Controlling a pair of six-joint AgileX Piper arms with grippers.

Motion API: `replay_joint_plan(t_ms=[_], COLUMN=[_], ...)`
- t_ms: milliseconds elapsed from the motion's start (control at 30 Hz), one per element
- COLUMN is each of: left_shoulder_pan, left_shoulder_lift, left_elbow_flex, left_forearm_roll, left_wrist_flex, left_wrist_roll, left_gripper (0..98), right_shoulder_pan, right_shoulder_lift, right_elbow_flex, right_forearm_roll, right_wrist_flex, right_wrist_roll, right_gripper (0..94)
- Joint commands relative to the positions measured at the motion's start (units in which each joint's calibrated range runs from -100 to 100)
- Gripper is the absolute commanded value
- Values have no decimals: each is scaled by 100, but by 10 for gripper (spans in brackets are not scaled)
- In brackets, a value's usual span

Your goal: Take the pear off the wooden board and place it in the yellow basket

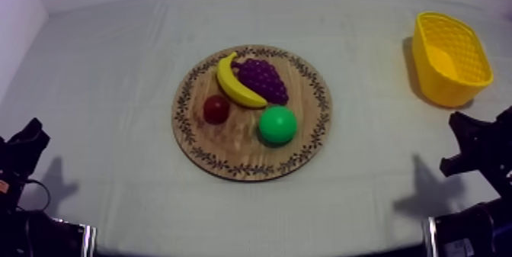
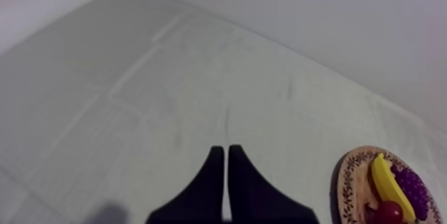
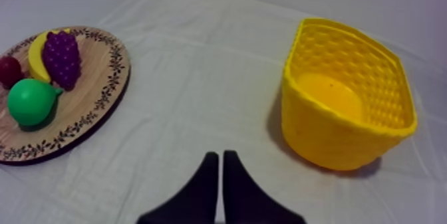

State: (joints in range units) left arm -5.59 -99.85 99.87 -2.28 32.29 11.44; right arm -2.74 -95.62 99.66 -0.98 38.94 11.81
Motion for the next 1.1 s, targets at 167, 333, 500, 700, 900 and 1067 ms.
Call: replay_joint_plan(t_ms=[167,333,500,700,900,1067], left_shoulder_pan=[-2,-2,-2,-2,-2,-2], left_shoulder_lift=[2,2,2,2,2,2], left_elbow_flex=[2,2,2,2,2,2], left_forearm_roll=[0,0,0,0,0,0], left_wrist_flex=[4,4,4,4,4,4], left_wrist_roll=[2,2,0,0,1,0], left_gripper=[1,1,1,1,1,1], right_shoulder_pan=[-95,-158,-366,-667,-919,-1157], right_shoulder_lift=[-5,-5,-5,238,1504,2608], right_elbow_flex=[11,9,-79,-539,-1626,-2741], right_forearm_roll=[-1,3,172,343,82,-198], right_wrist_flex=[1,20,229,532,446,540], right_wrist_roll=[25,-267,-731,-1050,-1104,-942], right_gripper=[4,7,5,4,4,10])
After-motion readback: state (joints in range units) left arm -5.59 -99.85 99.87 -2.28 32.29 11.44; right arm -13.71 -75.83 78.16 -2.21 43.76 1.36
